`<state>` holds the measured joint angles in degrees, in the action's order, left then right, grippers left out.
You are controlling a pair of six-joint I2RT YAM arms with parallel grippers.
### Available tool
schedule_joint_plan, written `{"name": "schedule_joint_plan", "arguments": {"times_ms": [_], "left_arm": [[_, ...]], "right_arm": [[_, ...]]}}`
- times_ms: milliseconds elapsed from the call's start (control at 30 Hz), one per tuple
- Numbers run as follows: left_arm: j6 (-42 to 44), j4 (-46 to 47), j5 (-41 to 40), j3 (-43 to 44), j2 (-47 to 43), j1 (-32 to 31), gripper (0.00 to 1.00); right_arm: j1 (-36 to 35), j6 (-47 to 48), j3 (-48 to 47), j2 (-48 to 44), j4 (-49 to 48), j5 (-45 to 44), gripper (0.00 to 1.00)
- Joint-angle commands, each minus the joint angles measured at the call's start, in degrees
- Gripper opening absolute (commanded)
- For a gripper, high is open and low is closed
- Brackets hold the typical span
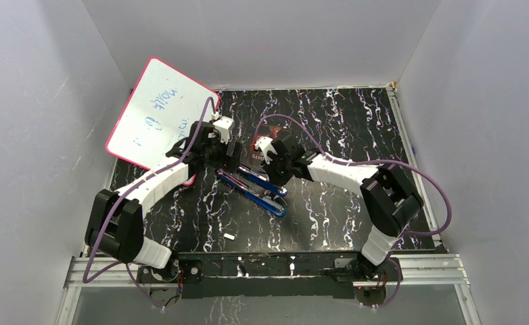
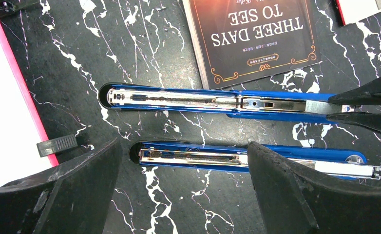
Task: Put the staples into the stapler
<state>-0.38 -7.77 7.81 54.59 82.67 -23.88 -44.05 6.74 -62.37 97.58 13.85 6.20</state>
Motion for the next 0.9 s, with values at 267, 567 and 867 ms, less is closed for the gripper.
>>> {"name": "schedule_joint_plan", "arguments": {"times_ms": [267, 567, 867], "left_arm": [[0.69, -0.32, -0.61, 0.27, -1.81, -0.38, 0.98], [0.73, -0.32, -0.61, 0.26, -1.86, -0.37, 0.98], [0.74, -0.36, -0.61, 0.26, -1.9, -0.38, 0.98]], "right_arm": [[-0.68, 0.63, -1.38, -0.17, 0.94, -0.92, 0.1], [-0.69, 0.24, -0.65, -1.11, 0.0, -0.77, 0.18], [-0.68, -0.09, 0.08, -1.88, -0.94, -0.66, 0.25]]}}
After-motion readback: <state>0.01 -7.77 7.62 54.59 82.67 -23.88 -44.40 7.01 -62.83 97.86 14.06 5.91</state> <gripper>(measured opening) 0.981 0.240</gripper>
